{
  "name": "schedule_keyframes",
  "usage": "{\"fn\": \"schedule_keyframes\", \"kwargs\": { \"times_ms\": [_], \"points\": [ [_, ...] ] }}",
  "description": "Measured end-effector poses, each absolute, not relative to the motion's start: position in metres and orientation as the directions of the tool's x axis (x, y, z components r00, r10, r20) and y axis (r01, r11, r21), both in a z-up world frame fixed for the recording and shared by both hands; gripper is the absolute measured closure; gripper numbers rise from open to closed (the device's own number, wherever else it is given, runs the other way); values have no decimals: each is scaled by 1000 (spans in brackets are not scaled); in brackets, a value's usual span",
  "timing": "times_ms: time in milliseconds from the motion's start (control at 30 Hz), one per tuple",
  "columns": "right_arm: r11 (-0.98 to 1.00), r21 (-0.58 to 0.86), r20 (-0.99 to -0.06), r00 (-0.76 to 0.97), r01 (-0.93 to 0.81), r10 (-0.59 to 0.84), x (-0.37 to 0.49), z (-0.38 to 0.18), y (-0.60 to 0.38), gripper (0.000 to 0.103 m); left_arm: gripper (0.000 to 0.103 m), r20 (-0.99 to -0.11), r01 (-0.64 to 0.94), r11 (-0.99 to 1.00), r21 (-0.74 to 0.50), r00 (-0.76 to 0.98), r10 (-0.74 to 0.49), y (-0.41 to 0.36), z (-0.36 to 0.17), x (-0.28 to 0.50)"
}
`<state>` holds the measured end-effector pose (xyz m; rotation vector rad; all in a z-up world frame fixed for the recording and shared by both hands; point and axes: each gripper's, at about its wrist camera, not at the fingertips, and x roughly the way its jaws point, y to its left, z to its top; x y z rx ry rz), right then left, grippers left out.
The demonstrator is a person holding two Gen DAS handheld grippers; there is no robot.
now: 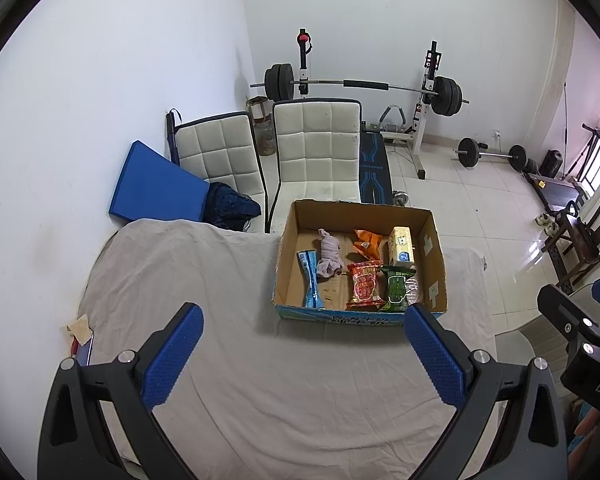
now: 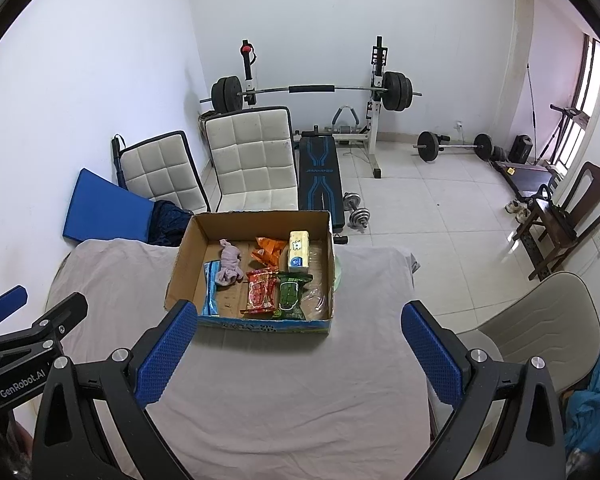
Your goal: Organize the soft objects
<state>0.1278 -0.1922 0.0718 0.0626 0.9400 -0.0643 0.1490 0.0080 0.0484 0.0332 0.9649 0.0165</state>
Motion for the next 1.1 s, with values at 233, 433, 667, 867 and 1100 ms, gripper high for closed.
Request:
{"fn": "schedule_keyframes", "kwargs": {
  "times_ms": [233, 433, 667, 867, 1100],
  "points": [
    [996, 26, -808, 589, 83, -28, 127, 74, -192, 0, 0, -821, 2, 999, 42, 570, 34, 7, 48, 148],
    [996, 29, -808, 589, 81, -24, 127, 74, -192, 0, 0, -822, -3, 999, 36, 569, 31, 8, 48, 148],
    [997, 23, -804, 594, 77, -27, 127, 79, -190, 0, 0, -821, -1, 999, 35, 570, 29, 9, 48, 148],
    [997, 25, -805, 593, 77, -25, 127, 81, -191, 0, 0, -821, -2, 999, 38, 570, 32, 8, 48, 148],
    [997, 26, -804, 594, 78, -25, 126, 82, -190, 0, 0, -822, -7, 999, 35, 568, 33, 9, 50, 146]
  ]
}}
